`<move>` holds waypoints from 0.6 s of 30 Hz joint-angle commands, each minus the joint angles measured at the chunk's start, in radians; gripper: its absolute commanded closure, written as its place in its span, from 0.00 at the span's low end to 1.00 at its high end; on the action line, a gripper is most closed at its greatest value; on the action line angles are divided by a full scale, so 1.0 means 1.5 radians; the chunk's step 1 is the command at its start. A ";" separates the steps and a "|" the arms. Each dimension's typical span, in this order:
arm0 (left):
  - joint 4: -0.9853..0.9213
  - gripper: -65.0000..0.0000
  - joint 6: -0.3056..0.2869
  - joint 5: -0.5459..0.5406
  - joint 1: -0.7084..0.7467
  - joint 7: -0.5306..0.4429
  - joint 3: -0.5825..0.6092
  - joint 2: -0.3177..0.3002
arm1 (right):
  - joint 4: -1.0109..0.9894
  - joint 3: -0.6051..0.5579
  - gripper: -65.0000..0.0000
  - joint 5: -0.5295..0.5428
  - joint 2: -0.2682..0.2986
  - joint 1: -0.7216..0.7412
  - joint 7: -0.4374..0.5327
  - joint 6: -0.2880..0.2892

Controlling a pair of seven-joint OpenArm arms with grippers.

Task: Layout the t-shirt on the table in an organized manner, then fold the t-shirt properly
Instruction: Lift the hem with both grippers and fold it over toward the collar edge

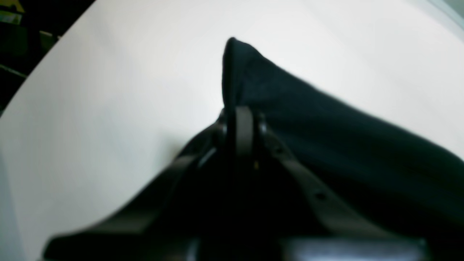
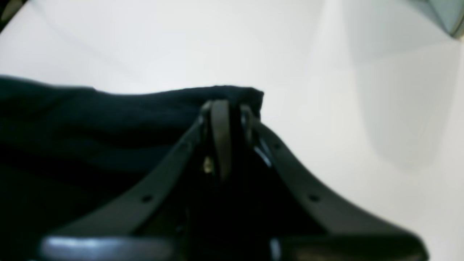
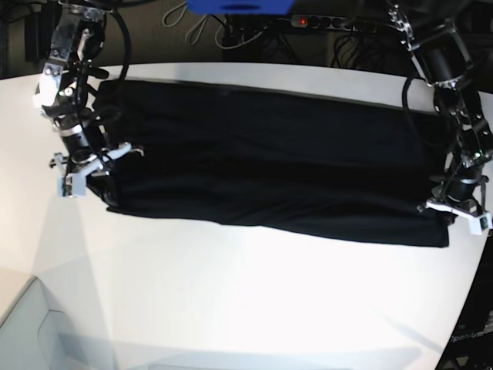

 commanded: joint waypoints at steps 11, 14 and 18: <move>0.110 1.00 -0.003 -0.007 0.060 0.086 -0.008 -0.009 | 0.031 0.037 1.00 0.013 -0.022 -0.061 0.026 0.126; 0.110 1.00 -0.004 -0.007 0.076 0.086 -0.008 -0.012 | 0.029 0.068 1.00 0.012 -0.039 -0.063 0.025 0.150; 0.111 1.00 -0.004 -0.007 0.089 0.087 -0.008 -0.016 | 0.025 0.091 1.00 0.012 -0.040 -0.064 0.022 0.150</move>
